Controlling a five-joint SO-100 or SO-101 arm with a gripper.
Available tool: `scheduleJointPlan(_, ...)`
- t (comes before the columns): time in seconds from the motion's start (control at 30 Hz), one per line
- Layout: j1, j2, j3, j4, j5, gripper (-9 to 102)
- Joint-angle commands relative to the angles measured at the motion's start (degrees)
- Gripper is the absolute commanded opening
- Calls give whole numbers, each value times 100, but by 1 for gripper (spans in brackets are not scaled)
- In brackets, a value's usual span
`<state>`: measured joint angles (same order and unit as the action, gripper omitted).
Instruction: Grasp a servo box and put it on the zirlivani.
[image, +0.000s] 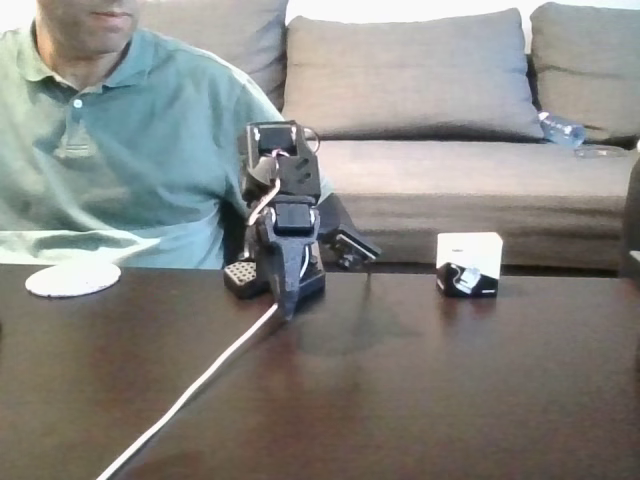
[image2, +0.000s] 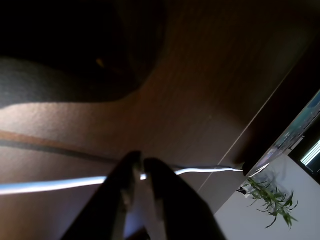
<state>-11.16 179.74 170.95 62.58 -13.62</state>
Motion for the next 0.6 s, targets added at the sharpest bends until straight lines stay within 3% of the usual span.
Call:
scheduleJointPlan(0.0, 360, 35, -176, -149, -9, 0)
scheduleJointPlan(0.23, 650, -1143, -3366, 202, -659, 0)
scheduleJointPlan(0.37, 413, -3762, -5906, 387, -1063, 0)
scheduleJointPlan(0.57, -624, -7699, -9580, 1793, -2013, 0)
